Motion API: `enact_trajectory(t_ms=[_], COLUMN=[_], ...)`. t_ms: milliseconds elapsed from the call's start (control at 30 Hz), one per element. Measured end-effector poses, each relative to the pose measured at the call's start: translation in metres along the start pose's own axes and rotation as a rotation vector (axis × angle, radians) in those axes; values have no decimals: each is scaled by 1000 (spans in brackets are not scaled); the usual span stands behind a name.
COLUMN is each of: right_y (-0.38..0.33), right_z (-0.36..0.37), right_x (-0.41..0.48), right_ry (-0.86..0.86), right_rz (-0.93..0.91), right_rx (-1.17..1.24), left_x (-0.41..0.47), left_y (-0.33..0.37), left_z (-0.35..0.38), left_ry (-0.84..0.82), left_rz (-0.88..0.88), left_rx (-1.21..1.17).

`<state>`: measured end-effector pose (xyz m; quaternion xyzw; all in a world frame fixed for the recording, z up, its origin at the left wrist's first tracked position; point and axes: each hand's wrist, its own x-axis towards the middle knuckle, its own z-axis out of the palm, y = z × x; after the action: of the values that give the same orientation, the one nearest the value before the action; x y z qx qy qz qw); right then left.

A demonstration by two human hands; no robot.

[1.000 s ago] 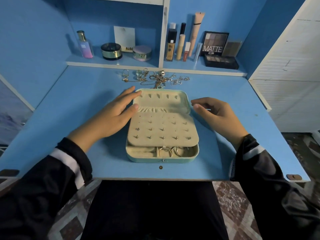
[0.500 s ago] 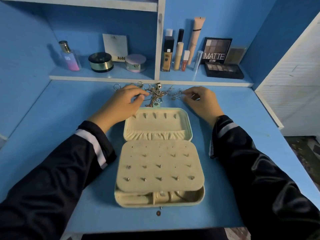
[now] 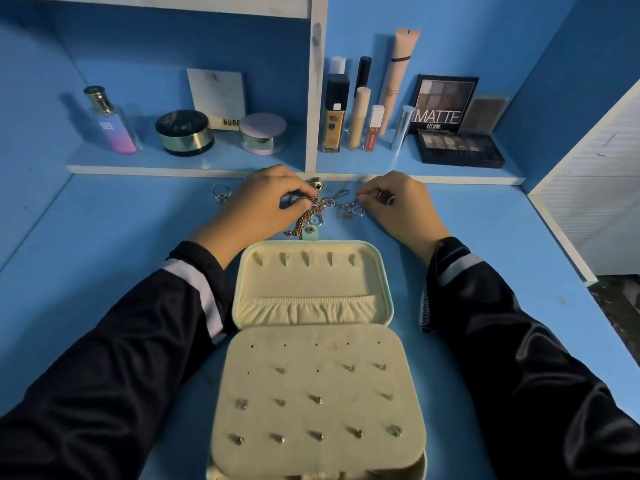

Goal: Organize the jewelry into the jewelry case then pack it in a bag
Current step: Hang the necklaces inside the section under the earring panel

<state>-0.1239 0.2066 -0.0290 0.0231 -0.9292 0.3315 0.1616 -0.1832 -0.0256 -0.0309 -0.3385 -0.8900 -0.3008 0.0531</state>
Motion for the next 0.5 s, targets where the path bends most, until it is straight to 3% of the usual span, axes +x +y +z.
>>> enact_trajectory(t_ms=[500], right_y=[4], right_z=[-3], right_x=[-9], right_ry=[-78], right_rz=[-68], right_rx=[85], left_x=[-6], left_y=[-4], left_z=[6], left_ry=[89], left_rz=[-6], left_rx=[-100])
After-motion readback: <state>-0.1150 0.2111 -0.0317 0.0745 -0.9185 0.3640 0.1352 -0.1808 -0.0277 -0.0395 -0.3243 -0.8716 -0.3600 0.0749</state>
